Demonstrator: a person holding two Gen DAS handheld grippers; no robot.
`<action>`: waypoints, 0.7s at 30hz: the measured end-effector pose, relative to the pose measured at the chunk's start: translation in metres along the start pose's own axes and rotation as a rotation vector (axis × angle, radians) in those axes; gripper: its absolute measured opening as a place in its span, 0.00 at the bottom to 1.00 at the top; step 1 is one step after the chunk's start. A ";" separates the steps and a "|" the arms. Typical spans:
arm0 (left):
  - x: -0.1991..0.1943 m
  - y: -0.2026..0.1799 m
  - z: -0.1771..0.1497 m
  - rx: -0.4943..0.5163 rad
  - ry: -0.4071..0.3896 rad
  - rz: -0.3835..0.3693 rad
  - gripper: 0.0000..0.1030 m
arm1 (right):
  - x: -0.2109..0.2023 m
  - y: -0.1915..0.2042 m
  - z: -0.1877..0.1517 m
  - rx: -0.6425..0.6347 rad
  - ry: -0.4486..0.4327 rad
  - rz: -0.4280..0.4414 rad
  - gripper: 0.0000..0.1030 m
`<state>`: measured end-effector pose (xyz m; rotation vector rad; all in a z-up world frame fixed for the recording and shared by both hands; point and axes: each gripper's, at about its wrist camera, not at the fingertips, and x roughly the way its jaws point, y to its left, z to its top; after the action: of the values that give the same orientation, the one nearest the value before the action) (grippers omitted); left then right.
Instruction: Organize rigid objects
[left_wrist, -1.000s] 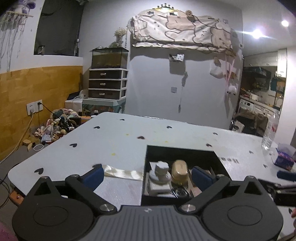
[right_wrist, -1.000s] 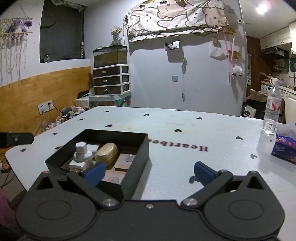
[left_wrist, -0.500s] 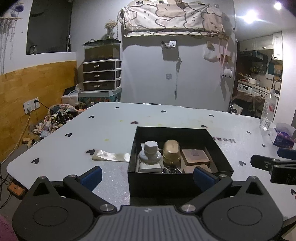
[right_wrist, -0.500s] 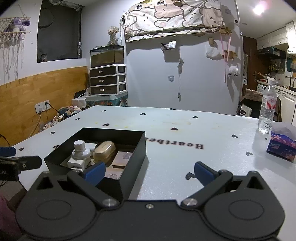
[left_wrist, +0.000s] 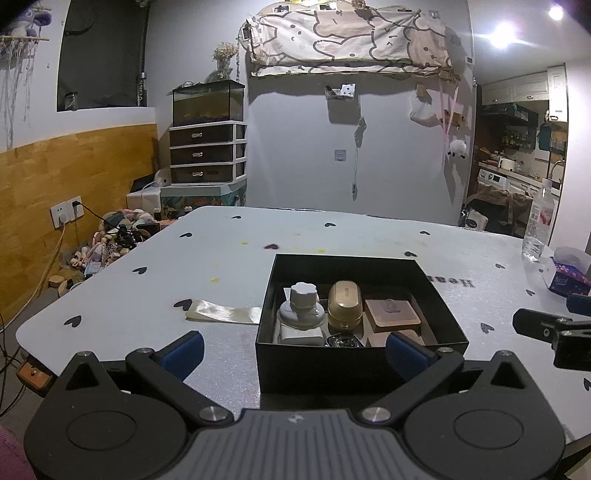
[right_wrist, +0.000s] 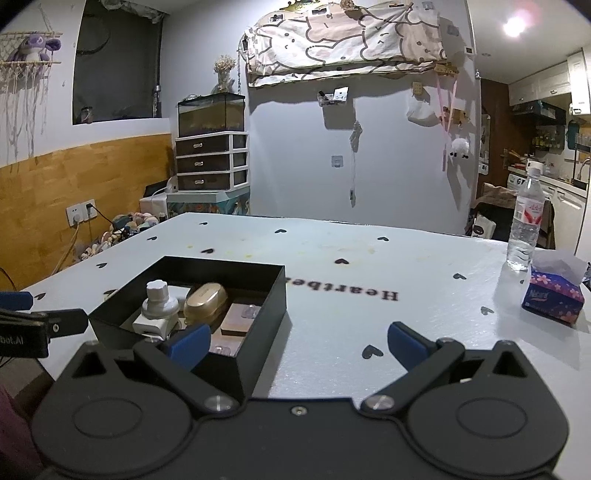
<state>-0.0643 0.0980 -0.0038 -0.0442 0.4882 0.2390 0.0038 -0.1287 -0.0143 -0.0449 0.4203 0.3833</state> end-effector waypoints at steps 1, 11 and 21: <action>0.000 0.000 0.000 0.000 0.001 0.001 1.00 | 0.000 0.000 0.000 0.001 0.001 0.000 1.00; 0.001 -0.001 0.000 0.000 0.002 0.002 1.00 | 0.000 0.000 0.000 0.002 0.002 -0.001 1.00; 0.002 -0.001 -0.001 0.001 0.004 0.000 1.00 | 0.001 -0.001 -0.002 0.003 0.005 0.000 1.00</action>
<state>-0.0632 0.0970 -0.0059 -0.0437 0.4924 0.2386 0.0039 -0.1293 -0.0164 -0.0427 0.4259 0.3822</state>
